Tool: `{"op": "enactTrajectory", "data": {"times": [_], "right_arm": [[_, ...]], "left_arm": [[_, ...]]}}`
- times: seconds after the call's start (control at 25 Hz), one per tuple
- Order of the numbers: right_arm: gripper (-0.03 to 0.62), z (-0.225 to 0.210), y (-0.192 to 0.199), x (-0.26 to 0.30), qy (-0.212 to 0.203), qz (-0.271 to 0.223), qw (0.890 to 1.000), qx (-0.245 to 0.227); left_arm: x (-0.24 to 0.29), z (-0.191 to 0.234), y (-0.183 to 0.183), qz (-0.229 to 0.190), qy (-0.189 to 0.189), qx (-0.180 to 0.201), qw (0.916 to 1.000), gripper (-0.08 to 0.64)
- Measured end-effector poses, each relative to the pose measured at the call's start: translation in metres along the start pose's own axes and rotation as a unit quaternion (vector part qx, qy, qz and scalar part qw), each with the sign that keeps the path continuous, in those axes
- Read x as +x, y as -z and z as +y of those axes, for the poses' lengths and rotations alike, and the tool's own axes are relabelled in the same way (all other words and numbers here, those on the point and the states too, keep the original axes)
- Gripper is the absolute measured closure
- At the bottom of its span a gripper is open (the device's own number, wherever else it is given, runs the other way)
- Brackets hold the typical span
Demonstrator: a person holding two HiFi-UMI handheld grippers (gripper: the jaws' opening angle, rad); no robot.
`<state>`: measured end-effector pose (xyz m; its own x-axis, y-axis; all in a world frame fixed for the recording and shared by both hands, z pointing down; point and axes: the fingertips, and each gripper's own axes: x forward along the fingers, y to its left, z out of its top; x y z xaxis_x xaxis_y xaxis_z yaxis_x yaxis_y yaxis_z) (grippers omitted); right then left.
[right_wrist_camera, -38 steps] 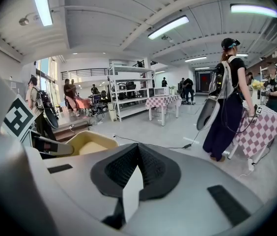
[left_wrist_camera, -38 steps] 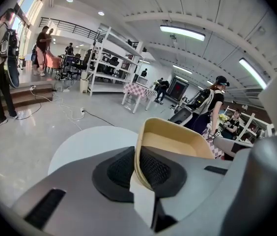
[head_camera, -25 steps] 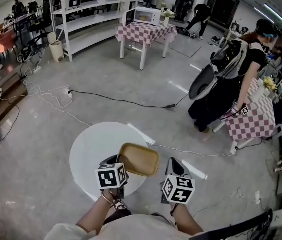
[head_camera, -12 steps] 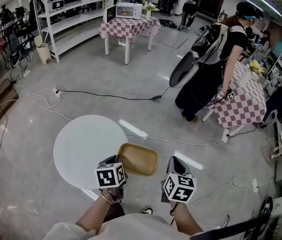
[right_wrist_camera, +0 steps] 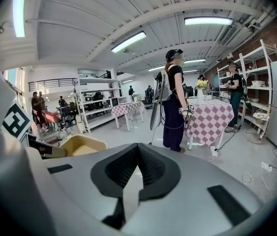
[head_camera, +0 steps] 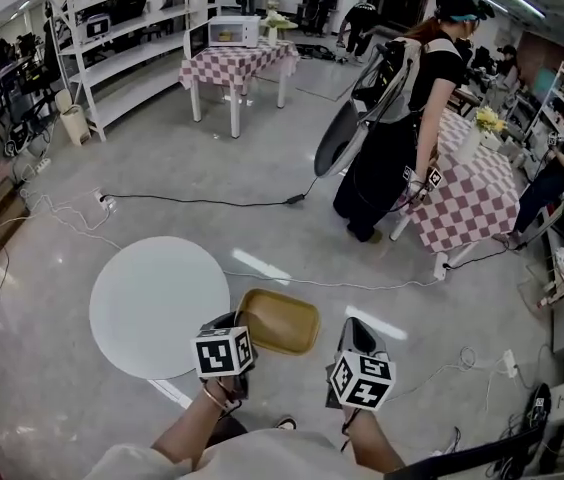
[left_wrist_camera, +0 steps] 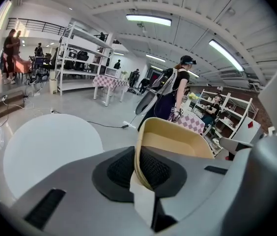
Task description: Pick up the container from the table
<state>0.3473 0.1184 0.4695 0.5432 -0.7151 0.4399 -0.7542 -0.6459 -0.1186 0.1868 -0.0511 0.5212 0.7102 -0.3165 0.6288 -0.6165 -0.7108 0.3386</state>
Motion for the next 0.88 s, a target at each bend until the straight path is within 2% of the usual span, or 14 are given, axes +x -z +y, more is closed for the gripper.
{"op": "enactTrajectory", "data": {"times": [0.44, 0.6, 0.88], "right_arm": [[0.568, -0.062, 0.005, -0.023, 0.010, -0.009, 1.000, -0.001], [0.568, -0.069, 0.011, -0.033, 0.015, -0.009, 1.000, 0.010], [0.568, -0.072, 0.013, -0.045, 0.032, -0.016, 0.999, 0.019]], "left_arm": [[0.009, -0.061, 0.030, 0.013, 0.013, 0.007, 0.9998, 0.520], [0.004, -0.072, 0.043, 0.026, 0.022, 0.016, 0.9993, 0.520], [0.007, -0.079, 0.044, 0.032, 0.043, 0.022, 0.9983, 0.520]]}}
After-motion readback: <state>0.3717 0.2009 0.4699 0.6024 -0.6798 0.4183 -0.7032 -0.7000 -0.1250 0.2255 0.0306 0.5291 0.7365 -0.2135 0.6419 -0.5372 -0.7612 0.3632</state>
